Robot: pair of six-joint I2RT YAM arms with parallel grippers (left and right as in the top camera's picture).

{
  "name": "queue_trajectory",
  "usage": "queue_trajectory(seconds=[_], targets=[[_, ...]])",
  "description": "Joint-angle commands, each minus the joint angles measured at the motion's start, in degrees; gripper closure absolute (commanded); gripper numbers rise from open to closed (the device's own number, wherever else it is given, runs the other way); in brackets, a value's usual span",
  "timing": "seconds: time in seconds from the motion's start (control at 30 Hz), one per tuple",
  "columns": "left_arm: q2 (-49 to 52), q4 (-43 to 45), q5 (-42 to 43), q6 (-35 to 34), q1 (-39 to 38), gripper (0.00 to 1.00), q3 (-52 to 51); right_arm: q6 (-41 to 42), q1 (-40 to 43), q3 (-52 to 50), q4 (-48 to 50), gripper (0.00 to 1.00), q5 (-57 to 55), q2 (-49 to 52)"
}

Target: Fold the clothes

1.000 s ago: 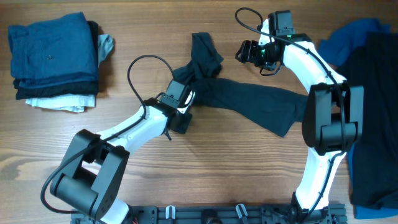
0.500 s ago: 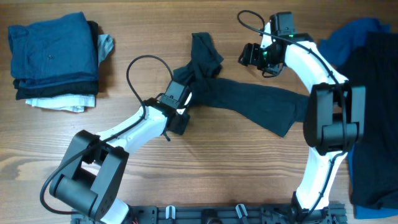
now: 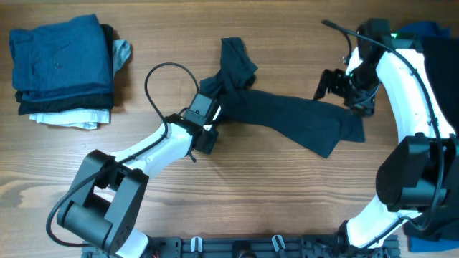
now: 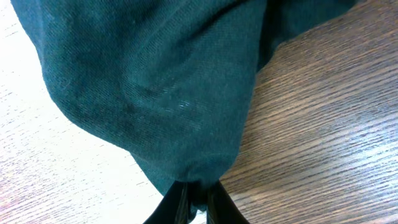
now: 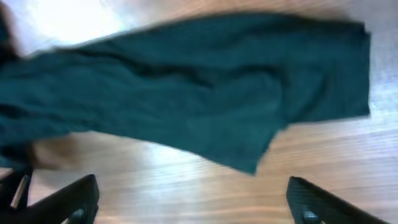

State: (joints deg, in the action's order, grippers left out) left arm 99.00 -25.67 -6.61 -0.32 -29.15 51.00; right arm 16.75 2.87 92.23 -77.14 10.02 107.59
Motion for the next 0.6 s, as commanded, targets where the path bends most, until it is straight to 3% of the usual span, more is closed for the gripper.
queue_trajectory(seconds=[0.0, 0.03, 0.17, 0.37, 0.57], targets=[[1.3, -0.4, 0.3, -0.9, 0.1, 0.92, -1.5, -0.2, 0.2, -3.1, -1.3, 0.01, -2.1, -0.6], [1.3, -0.8, 0.3, -2.1, 0.1, 0.92, -1.5, -0.1, 1.3, -6.1, 0.5, 0.31, -3.2, -0.6], [1.3, -0.9, 0.3, -2.1, 0.1, 0.91, -1.5, -0.3, 2.5, -10.7, 7.9, 0.76, -3.3, -0.6], [1.3, -1.1, 0.3, -3.2, 0.1, 0.90, -1.5, -0.1, 2.5, -15.2, 19.9, 0.76, -9.2, -0.2], [1.3, -1.1, 0.3, -3.2, 0.1, 0.89, -1.5, -0.1, 2.7, -18.4, 24.1, 0.74, -15.5, -0.2]])
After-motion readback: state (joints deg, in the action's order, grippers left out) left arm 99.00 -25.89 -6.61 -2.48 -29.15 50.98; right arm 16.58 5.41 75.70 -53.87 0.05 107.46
